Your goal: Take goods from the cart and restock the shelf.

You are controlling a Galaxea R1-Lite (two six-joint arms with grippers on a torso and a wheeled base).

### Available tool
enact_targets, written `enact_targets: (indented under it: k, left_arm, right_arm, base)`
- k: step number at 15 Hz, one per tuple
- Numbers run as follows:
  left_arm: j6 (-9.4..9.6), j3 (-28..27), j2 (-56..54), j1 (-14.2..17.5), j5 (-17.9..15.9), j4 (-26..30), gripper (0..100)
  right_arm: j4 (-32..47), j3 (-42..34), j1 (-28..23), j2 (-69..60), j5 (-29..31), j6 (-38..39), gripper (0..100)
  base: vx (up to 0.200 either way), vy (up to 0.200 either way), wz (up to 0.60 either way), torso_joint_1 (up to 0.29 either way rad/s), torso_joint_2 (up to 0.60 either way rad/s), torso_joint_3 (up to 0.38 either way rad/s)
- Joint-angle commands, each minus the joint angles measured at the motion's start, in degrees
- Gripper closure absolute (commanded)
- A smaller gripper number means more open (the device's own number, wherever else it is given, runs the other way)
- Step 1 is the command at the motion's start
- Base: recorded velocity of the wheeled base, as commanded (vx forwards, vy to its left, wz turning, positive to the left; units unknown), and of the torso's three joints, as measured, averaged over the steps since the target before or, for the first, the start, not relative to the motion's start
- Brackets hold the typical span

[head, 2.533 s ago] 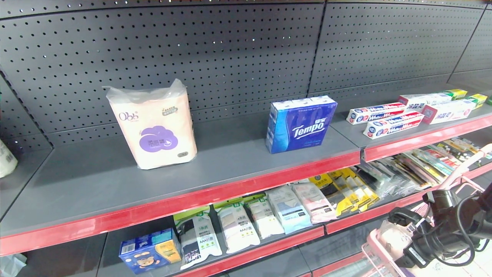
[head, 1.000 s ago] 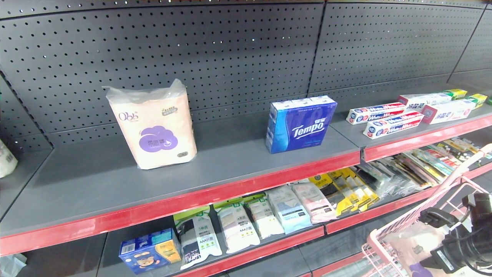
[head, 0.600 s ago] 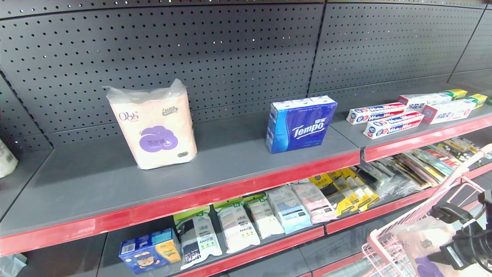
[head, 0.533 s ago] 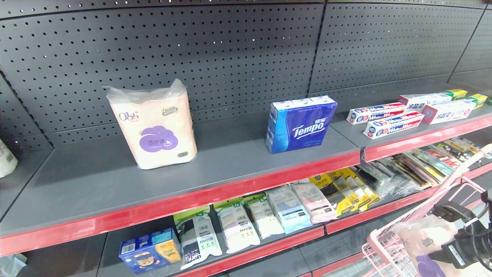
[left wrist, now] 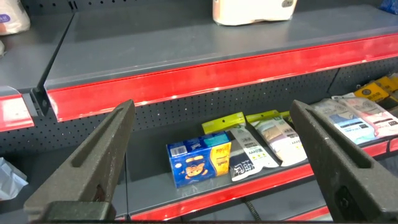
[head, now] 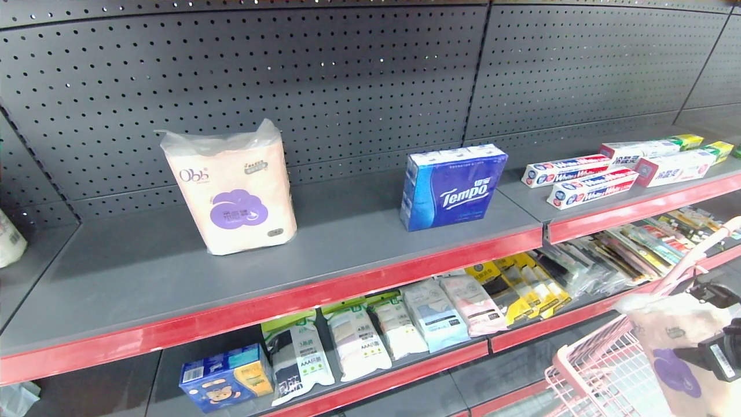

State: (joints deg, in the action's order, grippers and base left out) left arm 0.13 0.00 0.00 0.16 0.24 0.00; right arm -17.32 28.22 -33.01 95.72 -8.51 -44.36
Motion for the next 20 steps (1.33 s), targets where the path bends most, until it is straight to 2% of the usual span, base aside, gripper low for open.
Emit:
enact_targets:
  k: [1,2,5,7,10,12,15,16,20]
  left_arm:
    - [0.04,0.00,0.09,0.02,0.02,0.00,0]
    - [0.04,0.00,0.09,0.02,0.02,0.00,0]
    - [0.04,0.00,0.09,0.02,0.02,0.00,0]
    - [0.04,0.00,0.09,0.02,0.02,0.00,0]
    - [0.04,0.00,0.09,0.02,0.02,0.00,0]
    - [0.04,0.00,0.09,0.02,0.02,0.00,0]
    - [0.04,0.00,0.09,0.02,0.02,0.00,0]
    - [0.04,0.00,0.09,0.02,0.02,0.00,0]
    - [-0.05,0.00,0.09,0.02,0.02,0.00,0]
  right_arm:
    - [-0.08,-0.71,1.02,-7.92,-0.02,0.24,100]
    - [-0.08,-0.80,1.72,-9.50,0.07,0.77,100]
    - [0.01,-1.77,7.70,-17.67,1.39,9.73,100]
    - [0.01,-3.61,11.04,-21.80,2.80,12.02,100]
    - [0.18,-5.11,18.42,-30.24,3.41,22.48,100]
    - [0.18,-5.98,21.76,-34.46,3.59,26.87,100]
    - [0.18,-7.92,25.10,-40.96,2.62,30.65,100]
    - [0.45,-9.24,28.88,-46.24,-0.10,32.94,100]
    - [7.48,-9.68,30.02,-51.51,0.51,36.10,100]
  base:
    - [0.000,0.000,0.00,0.000,0.00,0.000]
    - [0.000,0.000,0.00,0.000,0.00,0.000]
    - [0.000,0.000,0.00,0.000,0.00,0.000]
    - [0.000,0.000,0.00,0.000,0.00,0.000]
    - [0.000,0.000,0.00,0.000,0.00,0.000]
    - [0.000,0.000,0.00,0.000,0.00,0.000]
    - [0.000,0.000,0.00,0.000,0.00,0.000]
    - [0.000,0.000,0.00,0.000,0.00,0.000]
    - [0.000,0.000,0.00,0.000,0.00,0.000]
